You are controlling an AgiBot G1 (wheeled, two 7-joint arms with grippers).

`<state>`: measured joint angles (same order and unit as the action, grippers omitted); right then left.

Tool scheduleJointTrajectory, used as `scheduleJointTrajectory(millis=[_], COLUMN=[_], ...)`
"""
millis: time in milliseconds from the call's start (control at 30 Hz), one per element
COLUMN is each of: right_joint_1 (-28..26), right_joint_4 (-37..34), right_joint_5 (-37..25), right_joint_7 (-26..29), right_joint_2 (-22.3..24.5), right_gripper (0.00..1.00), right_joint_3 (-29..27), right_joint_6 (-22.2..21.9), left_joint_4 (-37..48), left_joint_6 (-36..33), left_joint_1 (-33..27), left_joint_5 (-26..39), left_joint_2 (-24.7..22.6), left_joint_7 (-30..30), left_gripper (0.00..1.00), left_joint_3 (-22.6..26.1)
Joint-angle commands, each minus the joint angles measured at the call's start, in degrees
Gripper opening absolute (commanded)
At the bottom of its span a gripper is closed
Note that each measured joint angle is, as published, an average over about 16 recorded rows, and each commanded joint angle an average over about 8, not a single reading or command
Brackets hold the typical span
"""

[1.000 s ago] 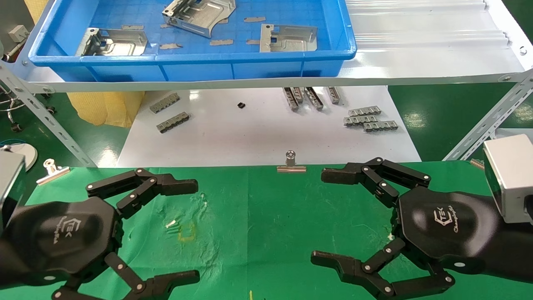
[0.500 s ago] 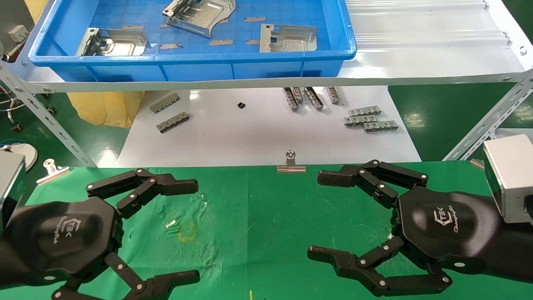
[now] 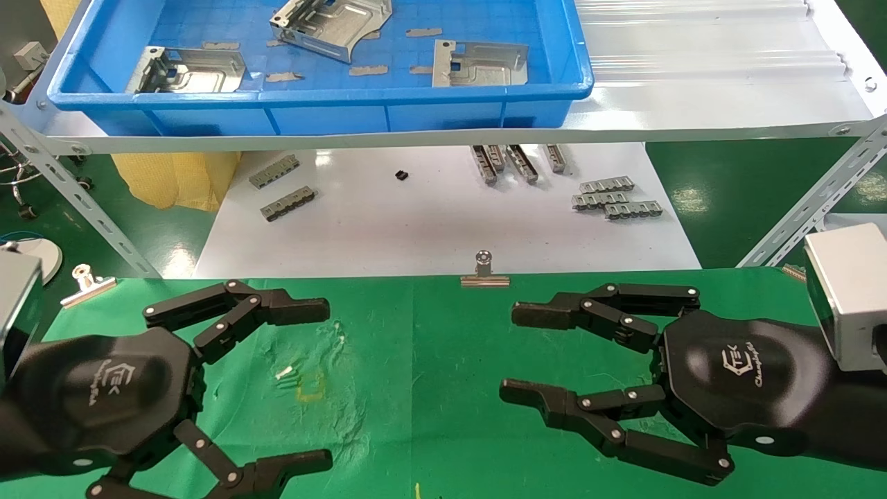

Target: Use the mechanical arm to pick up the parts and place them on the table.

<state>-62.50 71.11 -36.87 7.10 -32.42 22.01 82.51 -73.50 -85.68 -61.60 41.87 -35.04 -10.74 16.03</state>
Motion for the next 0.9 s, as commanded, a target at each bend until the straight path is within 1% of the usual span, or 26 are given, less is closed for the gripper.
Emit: scheduleJointTrajectory(millis=[33, 900], right_joint_1=[0.0, 0.0], right_joint_4=[0.0, 0.0], right_joint_5=[0.0, 0.0], right_joint_7=[0.0, 0.0], right_joint_2=[0.0, 0.0], right_gripper=[0.0, 0.0], right_joint_3=[0.0, 0.0], right_joint_6=[0.0, 0.0], left_joint_4=[0.0, 0.0], left_joint_6=[0.0, 0.0], left_joint_1=[0.0, -0.1], left_joint_5=[0.0, 0.0], left_joint_2=[0.0, 0.0], left_joint_7=[0.0, 0.1], left_gripper=[1.0, 1.0], left_joint_3=[0.0, 0.0])
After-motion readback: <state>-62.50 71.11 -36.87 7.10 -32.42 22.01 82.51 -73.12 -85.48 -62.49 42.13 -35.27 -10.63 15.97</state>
